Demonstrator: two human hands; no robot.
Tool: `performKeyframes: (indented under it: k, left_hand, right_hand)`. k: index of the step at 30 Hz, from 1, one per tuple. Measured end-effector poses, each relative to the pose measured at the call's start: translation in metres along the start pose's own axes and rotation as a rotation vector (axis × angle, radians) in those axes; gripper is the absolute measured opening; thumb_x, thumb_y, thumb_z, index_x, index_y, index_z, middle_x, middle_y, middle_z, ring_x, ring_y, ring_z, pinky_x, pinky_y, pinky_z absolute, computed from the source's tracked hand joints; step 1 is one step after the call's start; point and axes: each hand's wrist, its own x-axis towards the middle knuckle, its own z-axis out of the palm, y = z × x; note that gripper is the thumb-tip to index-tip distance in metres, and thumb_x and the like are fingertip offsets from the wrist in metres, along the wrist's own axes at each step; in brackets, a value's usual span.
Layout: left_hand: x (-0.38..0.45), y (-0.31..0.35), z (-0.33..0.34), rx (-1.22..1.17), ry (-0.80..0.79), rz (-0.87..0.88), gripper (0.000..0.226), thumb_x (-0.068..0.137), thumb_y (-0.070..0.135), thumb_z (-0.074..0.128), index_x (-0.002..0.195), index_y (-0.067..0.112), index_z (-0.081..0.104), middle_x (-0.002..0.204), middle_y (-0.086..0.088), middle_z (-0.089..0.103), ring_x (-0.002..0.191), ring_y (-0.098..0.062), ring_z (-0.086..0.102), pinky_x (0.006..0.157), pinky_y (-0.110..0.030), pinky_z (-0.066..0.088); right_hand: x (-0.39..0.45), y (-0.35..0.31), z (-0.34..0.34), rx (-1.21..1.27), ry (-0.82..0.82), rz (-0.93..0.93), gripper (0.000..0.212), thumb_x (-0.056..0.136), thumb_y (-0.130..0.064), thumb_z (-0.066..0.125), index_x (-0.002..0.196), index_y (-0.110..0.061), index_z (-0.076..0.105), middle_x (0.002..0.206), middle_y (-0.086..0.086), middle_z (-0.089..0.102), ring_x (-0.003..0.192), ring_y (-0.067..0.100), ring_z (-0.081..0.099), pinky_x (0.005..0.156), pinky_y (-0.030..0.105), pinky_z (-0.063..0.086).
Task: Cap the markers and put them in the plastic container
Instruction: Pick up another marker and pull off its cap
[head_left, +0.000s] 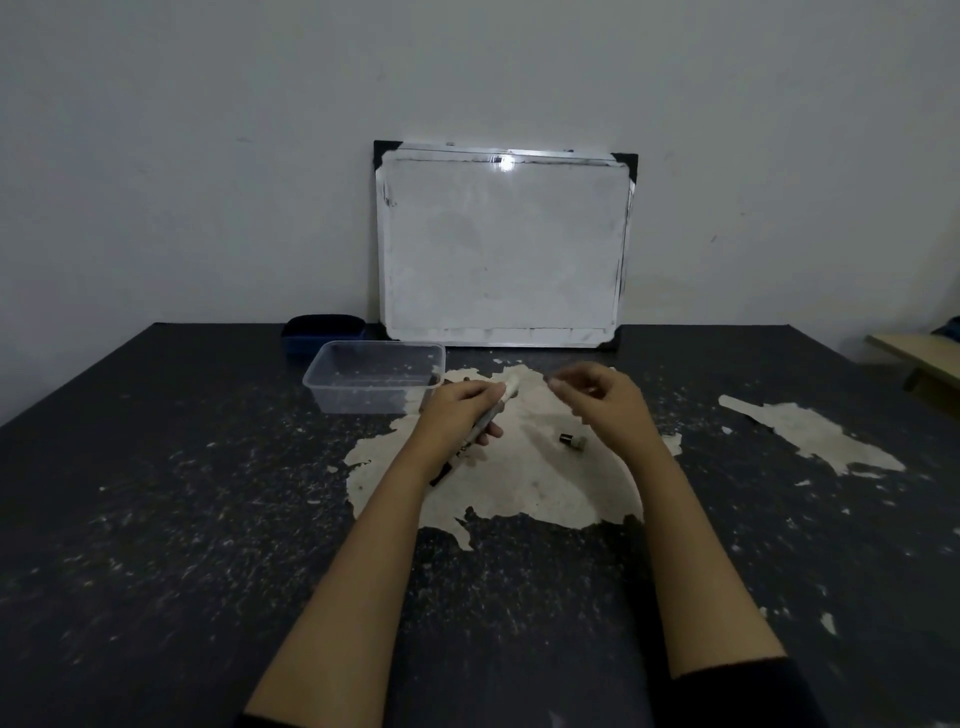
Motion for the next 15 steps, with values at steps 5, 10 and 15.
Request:
performKeyframes:
  k: [5,10,15]
  left_hand:
    - [0.000,-0.005,0.004,0.038,-0.007,-0.079,0.027,0.095,0.028,0.058,0.108,0.007,0.068,0.094,-0.011,0.068,0.059,-0.015,0.064,0.052,-0.025,0.052]
    - [0.000,-0.006,0.002,0.039,-0.029,-0.083,0.020,0.092,0.022,0.061,0.106,0.009,0.069,0.098,-0.011,0.068,0.061,-0.015,0.066,0.058,-0.029,0.054]
    - [-0.004,-0.003,0.003,0.088,-0.103,-0.037,0.030,0.092,0.019,0.062,0.120,0.007,0.064,0.102,-0.009,0.068,0.066,-0.014,0.068,0.059,-0.026,0.058]
  right_hand:
    - [-0.004,0.009,-0.015,-0.232,-0.295,0.245,0.017,0.082,-0.024,0.077,0.097,-0.016,0.077,0.086,-0.002,0.074,0.081,0.006,0.063,0.077,0.013,0.051]
    - [0.000,0.011,-0.018,-0.359,-0.348,0.296,0.024,0.085,-0.008,0.067,0.102,-0.024,0.075,0.102,-0.001,0.069,0.092,0.016,0.064,0.078,0.030,0.056]
    - [0.000,0.005,-0.011,0.074,-0.162,0.142,0.027,0.088,-0.002,0.066,0.114,-0.007,0.066,0.104,0.014,0.068,0.089,0.024,0.072,0.081,0.032,0.062]
